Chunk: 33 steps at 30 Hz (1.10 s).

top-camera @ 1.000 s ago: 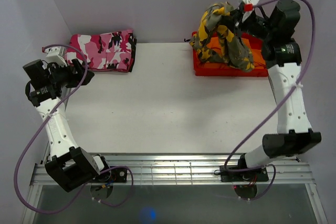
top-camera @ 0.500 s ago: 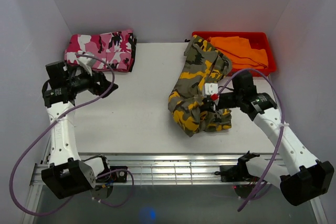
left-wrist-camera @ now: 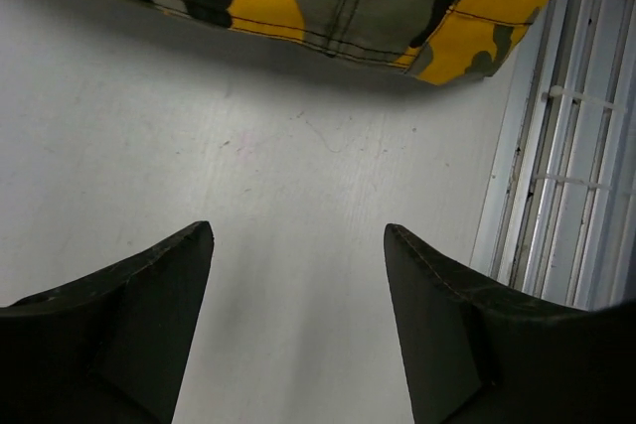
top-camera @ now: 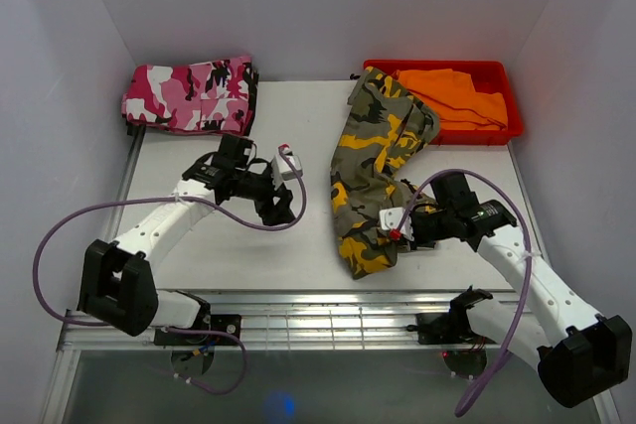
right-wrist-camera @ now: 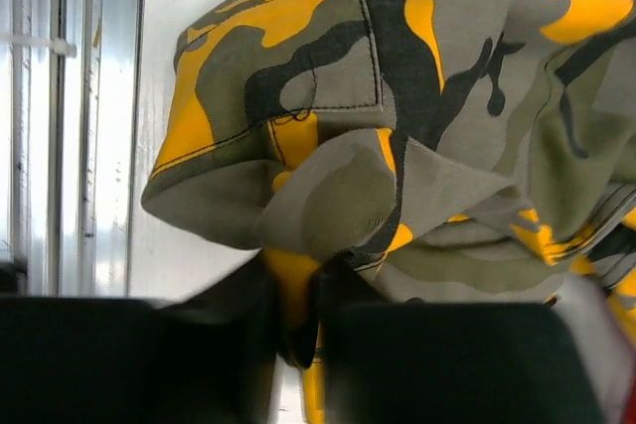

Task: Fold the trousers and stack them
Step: Move the trousers to the center of the board, then flatten the trousers out

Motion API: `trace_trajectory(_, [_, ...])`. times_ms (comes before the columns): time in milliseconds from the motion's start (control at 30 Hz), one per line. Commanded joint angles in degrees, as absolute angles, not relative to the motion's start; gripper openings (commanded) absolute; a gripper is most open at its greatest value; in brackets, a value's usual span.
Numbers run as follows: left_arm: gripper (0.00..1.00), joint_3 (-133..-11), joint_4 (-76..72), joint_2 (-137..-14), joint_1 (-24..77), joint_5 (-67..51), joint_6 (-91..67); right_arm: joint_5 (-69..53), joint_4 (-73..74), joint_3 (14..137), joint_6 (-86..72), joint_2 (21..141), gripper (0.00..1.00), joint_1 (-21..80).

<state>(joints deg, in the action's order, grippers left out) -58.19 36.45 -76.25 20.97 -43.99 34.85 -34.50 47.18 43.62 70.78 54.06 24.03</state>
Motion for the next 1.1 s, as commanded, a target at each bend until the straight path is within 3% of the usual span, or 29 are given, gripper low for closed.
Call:
trace_trajectory(0, [0.78, -57.66, 29.54, -76.55, 25.3, -42.18, 33.43, -30.85, 44.41, 44.99, 65.59, 55.45, 0.44, 23.91])
trace_trajectory(67, [0.78, -58.18, 26.82, -77.25, 25.49, -44.91, 29.64, -31.11, 42.11, 49.62, 57.16, 58.17, 0.69, 23.91])
trace_trajectory(100, [0.77, -58.44, 26.28, -77.52, 25.49, -45.17, 26.92, -30.07, 42.1, 51.83, 54.78, 60.36, 0.87, 23.82])
trace_trajectory(133, [0.77, -58.71, 25.67, -77.52, 25.49, -45.52, 26.29, -28.06, 42.36, 53.6, 53.02, 61.08, 0.89, 23.56])
trace_trajectory(200, [0.77, -59.15, 24.96, -76.99, 25.49, -45.09, 24.79, -27.33, 43.85, 56.25, 52.38, 61.09, 0.91, 19.97])
trace_trajectory(367, [0.8, -58.63, 24.26, -74.1, 25.49, -42.98, 22.24, -28.65, 45.34, 54.67, 62.11, 60.46, 0.97, -0.56])
trace_trajectory(533, [0.85, -55.64, 21.01, -70.76, 25.31, -37.8, 20.4, -29.09, 51.76, 56.42, 67.24, 71.26, 0.98, -11.67])
trace_trajectory(700, [0.86, -54.67, 21.62, -68.39, 25.14, -37.35, 19.07, -33.48, 59.84, 60.2, 73.46, 79.01, 0.98, -15.9])
trace_trajectory(767, [0.86, -54.58, 23.02, -67.85, 25.05, -37.53, 19.68, -32.53, 64.4, 60.03, 84.51, 78.14, 0.99, -16.26])
trace_trajectory(900, [0.86, -52.83, 23.99, -66.36, 24.96, -38.58, 20.39, -31.9, 73.63, 57.74, 106.3, 68.94, 0.99, -20.82])
trace_trajectory(1067, [0.86, -51.59, 22.68, -66.71, 24.96, -40.34, 18.2, -42.35, 75.23, 58.8, 108.63, 59.34, 0.92, -18.91])
